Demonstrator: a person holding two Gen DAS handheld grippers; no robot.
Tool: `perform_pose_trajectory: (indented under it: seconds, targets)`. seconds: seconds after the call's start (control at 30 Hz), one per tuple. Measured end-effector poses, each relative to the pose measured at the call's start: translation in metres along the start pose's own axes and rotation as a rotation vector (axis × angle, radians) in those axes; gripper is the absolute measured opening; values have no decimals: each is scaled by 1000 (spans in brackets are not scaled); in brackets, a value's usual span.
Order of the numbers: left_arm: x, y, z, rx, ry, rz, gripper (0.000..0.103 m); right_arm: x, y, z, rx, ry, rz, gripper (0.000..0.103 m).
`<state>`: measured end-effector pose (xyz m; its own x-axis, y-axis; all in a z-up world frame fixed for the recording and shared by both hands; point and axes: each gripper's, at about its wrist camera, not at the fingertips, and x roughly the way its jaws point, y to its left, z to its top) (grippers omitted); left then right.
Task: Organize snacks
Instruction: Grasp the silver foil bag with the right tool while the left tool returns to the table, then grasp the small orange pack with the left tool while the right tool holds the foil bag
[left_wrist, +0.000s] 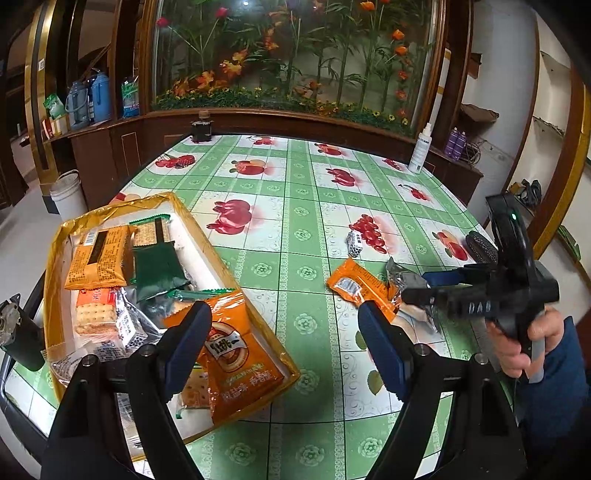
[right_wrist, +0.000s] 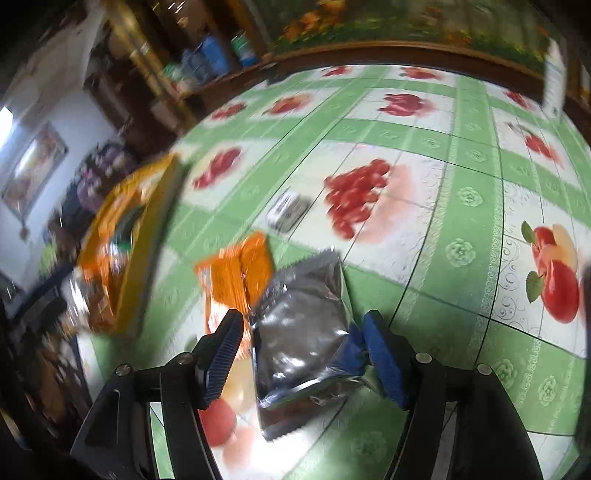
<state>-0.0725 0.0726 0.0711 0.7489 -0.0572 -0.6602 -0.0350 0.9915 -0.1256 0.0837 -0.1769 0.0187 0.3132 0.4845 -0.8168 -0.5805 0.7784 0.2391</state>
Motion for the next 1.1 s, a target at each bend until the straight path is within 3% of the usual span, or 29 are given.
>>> perform_pose_trajectory:
  seconds: [0.13, 0.27, 0.57, 0.67, 0.9, 1.03, 1.1]
  targets:
    - [3, -6, 0, 9, 13, -6, 82, 3, 21, -7, -101, -2, -118, 69]
    - [8, -13, 4, -3, 38, -28, 82, 4, 24, -11, -130, -8, -201, 61]
    - [60, -44, 24, -171, 246, -135, 81, -34, -29, -3, 174, -137, -158, 61]
    - [86, -51, 28, -250, 303, -112, 81, -41, -35, -1, 204, -156, -152, 61]
    - [121, -65, 27, -325, 352, 9, 81, -56, -45, -1, 263, -202, -112, 61]
    - [137, -72, 25, -287, 376, 48, 81, -60, -49, -1, 287, -215, -93, 61]
    - [139, -83, 26, -188, 359, 78, 81, -61, -48, -1, 290, -218, -90, 61]
